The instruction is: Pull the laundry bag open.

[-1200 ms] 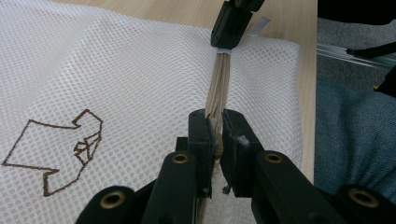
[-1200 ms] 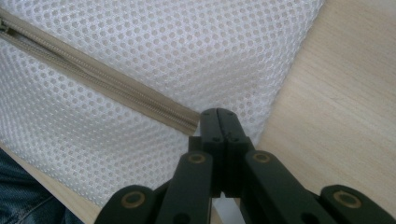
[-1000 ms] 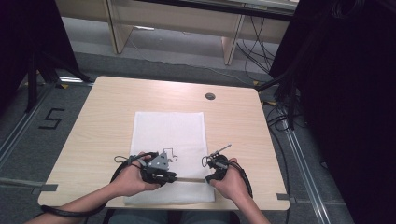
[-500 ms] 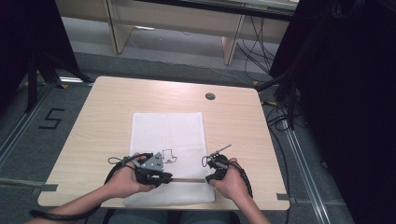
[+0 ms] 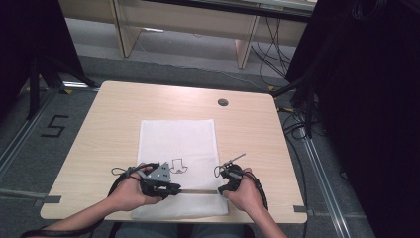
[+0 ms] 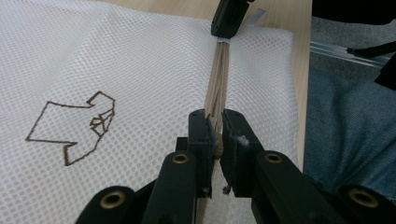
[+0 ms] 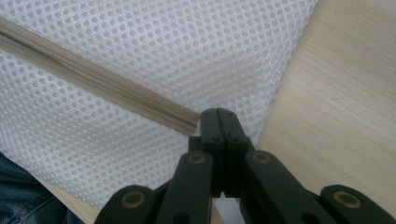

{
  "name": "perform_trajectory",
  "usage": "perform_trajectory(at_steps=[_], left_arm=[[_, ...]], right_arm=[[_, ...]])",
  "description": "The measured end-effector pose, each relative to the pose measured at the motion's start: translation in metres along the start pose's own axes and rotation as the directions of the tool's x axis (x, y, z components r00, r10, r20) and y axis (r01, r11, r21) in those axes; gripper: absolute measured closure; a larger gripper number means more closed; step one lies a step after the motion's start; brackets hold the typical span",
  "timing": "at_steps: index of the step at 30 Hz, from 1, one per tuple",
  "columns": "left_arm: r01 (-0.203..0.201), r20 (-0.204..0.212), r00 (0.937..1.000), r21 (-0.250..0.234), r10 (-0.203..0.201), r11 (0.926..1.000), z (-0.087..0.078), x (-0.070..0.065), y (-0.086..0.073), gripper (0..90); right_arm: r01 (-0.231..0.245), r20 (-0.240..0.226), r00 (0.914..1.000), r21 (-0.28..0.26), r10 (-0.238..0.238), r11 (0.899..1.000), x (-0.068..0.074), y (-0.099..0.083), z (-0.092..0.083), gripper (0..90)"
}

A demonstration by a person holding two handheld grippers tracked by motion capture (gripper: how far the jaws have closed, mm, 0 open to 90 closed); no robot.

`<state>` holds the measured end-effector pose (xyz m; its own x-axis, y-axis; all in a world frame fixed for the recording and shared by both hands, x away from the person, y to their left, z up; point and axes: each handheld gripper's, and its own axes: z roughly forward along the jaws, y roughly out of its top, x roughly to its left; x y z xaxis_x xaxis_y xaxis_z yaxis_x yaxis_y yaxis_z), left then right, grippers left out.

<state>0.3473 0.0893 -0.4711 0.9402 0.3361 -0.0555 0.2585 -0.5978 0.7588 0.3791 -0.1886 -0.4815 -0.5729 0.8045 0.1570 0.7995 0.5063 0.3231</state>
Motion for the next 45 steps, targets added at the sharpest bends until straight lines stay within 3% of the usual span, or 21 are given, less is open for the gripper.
perform_trajectory(at_steps=[5,8,17,24,27,45], left_arm=[[0.018,-0.001,0.9998,-0.005,-0.018,0.9998,-0.003,0.000,-0.004,81.9],[-0.001,-0.007,1.0000,0.006,0.001,1.0000,-0.005,0.001,-0.003,81.9],[0.003,-0.002,1.0000,0.001,-0.003,1.0000,-0.006,0.001,-0.004,81.9],[0.038,-0.013,0.9992,-0.018,-0.038,0.9991,-0.013,0.003,-0.010,81.9],[0.015,-0.019,0.9997,-0.003,-0.015,0.9999,-0.014,0.004,-0.010,81.9],[0.030,-0.019,0.9993,-0.015,-0.030,0.9994,-0.018,0.003,-0.015,81.9]], right_arm=[[0.000,0.003,1.0000,0.013,0.000,1.000,0.000,0.001,-0.001,90.0],[0.003,0.003,1.0000,0.016,-0.003,1.000,0.000,0.001,-0.001,90.0],[-0.004,-0.002,1.0000,0.002,0.004,1.000,0.000,0.000,0.000,90.0],[-0.001,0.003,1.0000,0.008,0.001,1.000,-0.001,0.000,0.000,90.0],[0.001,0.004,1.0000,0.014,-0.001,1.000,0.000,0.001,-0.001,90.0],[0.003,0.003,1.0000,0.014,-0.003,1.000,0.000,0.001,-0.001,90.0]])
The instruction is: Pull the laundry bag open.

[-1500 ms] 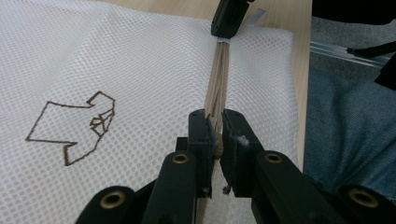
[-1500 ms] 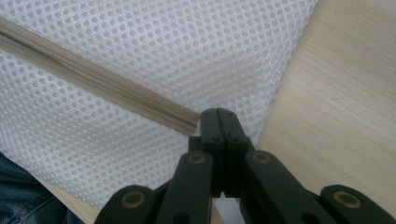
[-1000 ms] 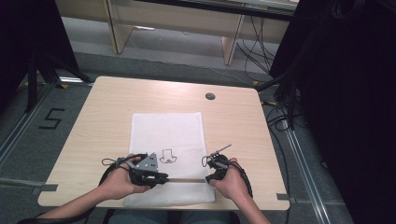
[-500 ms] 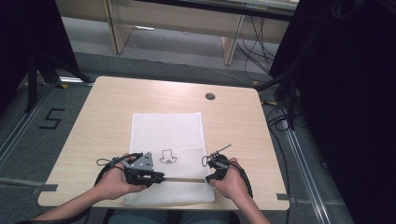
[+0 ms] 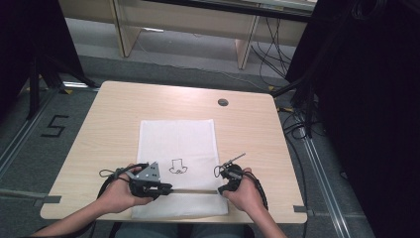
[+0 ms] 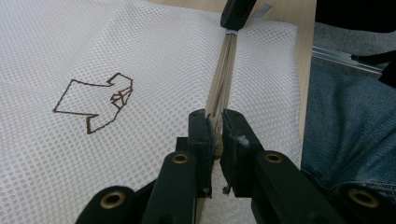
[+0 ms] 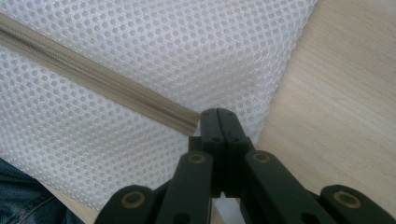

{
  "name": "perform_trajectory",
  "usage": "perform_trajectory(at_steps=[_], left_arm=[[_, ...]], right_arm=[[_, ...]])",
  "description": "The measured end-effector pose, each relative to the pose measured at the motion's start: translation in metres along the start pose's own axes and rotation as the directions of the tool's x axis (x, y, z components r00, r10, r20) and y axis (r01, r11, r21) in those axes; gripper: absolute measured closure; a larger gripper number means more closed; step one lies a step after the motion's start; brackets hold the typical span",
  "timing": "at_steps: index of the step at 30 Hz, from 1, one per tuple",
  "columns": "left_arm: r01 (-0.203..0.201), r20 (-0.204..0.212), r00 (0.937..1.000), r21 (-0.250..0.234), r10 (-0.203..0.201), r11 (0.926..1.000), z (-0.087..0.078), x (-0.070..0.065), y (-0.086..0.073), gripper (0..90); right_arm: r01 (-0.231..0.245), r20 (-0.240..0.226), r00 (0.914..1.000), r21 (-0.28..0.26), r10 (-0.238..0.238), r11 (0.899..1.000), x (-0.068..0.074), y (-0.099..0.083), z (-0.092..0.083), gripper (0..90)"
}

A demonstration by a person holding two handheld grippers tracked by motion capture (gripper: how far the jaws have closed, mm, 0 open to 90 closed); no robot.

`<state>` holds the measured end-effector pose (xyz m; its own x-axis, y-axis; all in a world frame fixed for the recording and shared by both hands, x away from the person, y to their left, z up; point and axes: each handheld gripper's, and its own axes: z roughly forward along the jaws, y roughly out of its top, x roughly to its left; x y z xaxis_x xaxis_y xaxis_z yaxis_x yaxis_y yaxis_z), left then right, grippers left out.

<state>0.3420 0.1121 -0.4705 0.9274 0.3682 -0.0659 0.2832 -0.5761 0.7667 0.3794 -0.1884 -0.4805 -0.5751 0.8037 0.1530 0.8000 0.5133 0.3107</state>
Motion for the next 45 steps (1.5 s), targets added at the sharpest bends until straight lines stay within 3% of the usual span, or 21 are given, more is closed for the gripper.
perform_trajectory(at_steps=[19,23,25,26,45], left_arm=[[-0.001,0.002,1.0000,0.003,0.001,1.0000,-0.0034,0.0019,-0.0032,81.9],[0.018,0.001,0.9998,-0.002,-0.018,0.9998,-0.0054,0.0015,-0.0059,81.9],[-0.003,-0.007,1.0000,0.007,0.003,1.0000,-0.0054,0.0017,-0.0053,81.9],[0.013,0.001,0.9999,0.002,-0.013,0.9999,-0.0052,0.0014,-0.0059,81.9],[0.008,-0.003,1.0000,0.010,-0.008,0.9999,-0.0088,0.0038,-0.0087,81.9]], right_arm=[[-0.008,-0.005,1.0000,-0.004,0.008,1.000,0.0002,-0.0004,-0.0003,90.0],[-0.005,-0.004,1.0000,-0.015,0.005,1.000,0.0002,-0.0007,0.0007,90.0],[0.000,-0.002,1.0000,-0.004,0.000,1.000,-0.0002,-0.0003,0.0001,90.0],[-0.004,-0.003,1.0000,-0.014,0.004,1.000,0.0000,-0.0006,0.0009,90.0],[-0.009,-0.005,0.9999,-0.005,0.009,1.000,0.0003,-0.0004,-0.0003,90.0]])
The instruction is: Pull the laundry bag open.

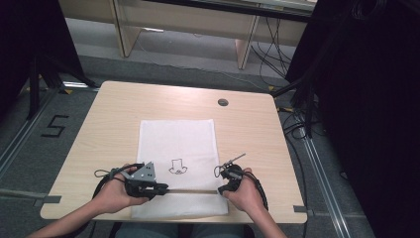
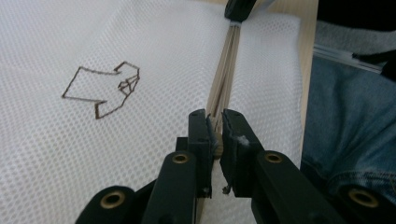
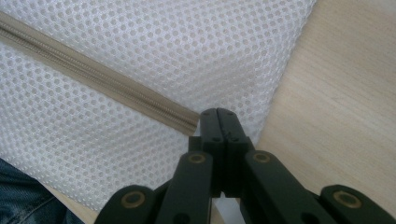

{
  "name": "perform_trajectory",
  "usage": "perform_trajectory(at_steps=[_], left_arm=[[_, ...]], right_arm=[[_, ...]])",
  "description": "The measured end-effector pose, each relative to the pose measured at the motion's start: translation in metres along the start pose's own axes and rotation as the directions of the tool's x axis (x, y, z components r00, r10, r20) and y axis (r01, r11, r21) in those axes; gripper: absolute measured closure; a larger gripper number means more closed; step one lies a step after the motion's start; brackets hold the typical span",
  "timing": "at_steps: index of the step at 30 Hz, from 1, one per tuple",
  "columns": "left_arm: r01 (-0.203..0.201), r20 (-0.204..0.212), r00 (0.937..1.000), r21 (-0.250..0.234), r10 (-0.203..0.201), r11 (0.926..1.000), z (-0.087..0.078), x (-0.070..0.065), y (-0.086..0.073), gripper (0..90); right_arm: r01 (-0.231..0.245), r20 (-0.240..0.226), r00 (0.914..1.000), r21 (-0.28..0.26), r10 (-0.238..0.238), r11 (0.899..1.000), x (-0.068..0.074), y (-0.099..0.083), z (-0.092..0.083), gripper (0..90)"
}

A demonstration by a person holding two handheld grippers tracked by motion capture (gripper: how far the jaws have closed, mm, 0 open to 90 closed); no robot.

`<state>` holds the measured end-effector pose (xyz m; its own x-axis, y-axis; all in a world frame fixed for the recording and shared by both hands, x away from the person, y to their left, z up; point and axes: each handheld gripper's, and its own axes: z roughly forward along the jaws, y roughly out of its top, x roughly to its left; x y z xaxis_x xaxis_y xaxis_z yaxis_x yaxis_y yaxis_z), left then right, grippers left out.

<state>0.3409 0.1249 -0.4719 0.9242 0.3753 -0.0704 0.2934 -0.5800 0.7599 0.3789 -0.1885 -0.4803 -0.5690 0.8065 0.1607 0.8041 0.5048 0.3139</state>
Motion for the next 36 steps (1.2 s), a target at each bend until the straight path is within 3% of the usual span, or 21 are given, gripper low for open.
perform_trajectory(at_steps=[20,22,26,36], left_arm=[[0.015,0.003,0.9999,-0.004,-0.015,0.9999,-0.0028,0.0015,-0.0037,82.0],[0.015,0.004,0.9999,-0.004,-0.015,0.9999,-0.0028,0.0015,-0.0038,82.0],[0.010,0.006,0.9999,-0.002,-0.010,0.9999,-0.0031,0.0017,-0.0037,82.0],[0.008,-0.008,0.9999,-0.001,-0.008,1.0000,-0.0072,0.0041,-0.0080,81.9]], right_arm=[[-0.002,0.000,1.0000,0.000,0.002,1.000,0.0001,-0.0002,0.0000,90.0],[-0.028,-0.003,0.9996,0.009,0.028,1.000,0.0021,-0.0005,-0.0010,90.0],[0.000,-0.002,1.0000,-0.002,0.000,1.000,0.0002,-0.0004,-0.0003,90.0],[-0.016,0.003,0.9999,0.007,0.016,1.000,0.0004,-0.0003,-0.0006,90.0]])
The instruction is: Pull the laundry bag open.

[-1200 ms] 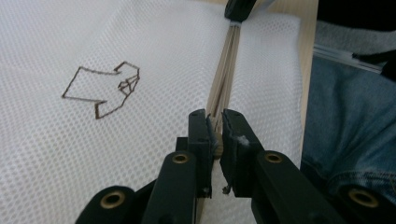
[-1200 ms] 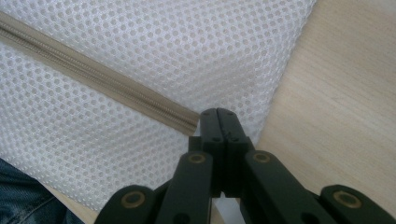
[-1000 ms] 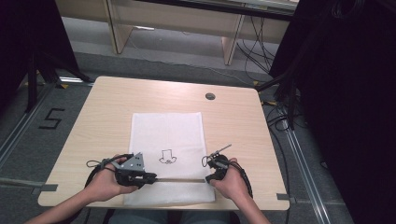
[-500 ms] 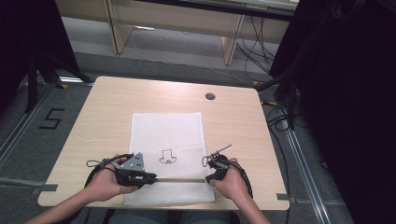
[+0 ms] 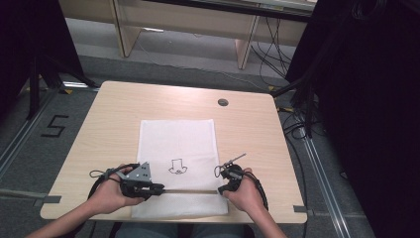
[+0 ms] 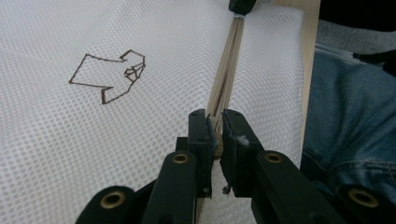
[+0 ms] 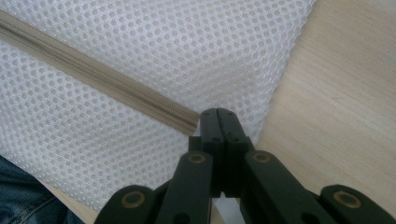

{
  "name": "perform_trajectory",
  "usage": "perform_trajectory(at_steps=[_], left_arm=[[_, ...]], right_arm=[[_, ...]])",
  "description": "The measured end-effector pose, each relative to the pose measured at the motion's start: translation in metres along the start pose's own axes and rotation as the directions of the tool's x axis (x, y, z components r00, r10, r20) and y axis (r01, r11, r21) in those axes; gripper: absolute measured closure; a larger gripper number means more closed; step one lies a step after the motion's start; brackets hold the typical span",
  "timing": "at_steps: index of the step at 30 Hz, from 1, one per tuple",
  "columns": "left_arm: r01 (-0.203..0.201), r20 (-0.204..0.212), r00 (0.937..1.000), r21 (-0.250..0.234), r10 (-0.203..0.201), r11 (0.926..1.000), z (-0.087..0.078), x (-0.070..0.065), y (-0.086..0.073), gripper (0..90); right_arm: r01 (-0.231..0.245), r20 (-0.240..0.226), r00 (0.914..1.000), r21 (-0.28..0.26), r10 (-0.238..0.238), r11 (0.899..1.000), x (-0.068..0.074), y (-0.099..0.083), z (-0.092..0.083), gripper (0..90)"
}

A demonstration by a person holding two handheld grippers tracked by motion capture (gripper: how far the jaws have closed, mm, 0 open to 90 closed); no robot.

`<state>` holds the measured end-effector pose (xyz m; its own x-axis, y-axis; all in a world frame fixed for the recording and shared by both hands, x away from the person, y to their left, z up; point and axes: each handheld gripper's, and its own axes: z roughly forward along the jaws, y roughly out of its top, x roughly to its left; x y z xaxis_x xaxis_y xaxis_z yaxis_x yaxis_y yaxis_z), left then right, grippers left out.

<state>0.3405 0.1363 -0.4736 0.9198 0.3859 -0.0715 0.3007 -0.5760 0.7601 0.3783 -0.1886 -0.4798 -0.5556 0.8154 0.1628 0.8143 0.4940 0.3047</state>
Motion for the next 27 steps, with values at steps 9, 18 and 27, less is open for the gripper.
perform_trajectory(at_steps=[9,18,27], left_arm=[[0.018,0.008,0.9998,-0.009,-0.018,0.9998,-0.003,0.001,-0.003,81.9],[0.022,-0.013,0.9997,-0.009,-0.022,0.9997,-0.012,0.006,-0.010,82.0],[0.021,-0.012,0.9997,-0.008,-0.021,0.9997,-0.014,0.005,-0.010,81.9]], right_arm=[[-0.019,0.005,0.9998,0.009,0.019,1.000,0.002,0.000,-0.001,90.0],[0.003,-0.010,0.9999,0.000,-0.003,1.000,0.000,0.000,0.000,90.0],[-0.001,-0.007,1.0000,0.000,0.001,1.000,0.000,0.000,0.000,90.0]])
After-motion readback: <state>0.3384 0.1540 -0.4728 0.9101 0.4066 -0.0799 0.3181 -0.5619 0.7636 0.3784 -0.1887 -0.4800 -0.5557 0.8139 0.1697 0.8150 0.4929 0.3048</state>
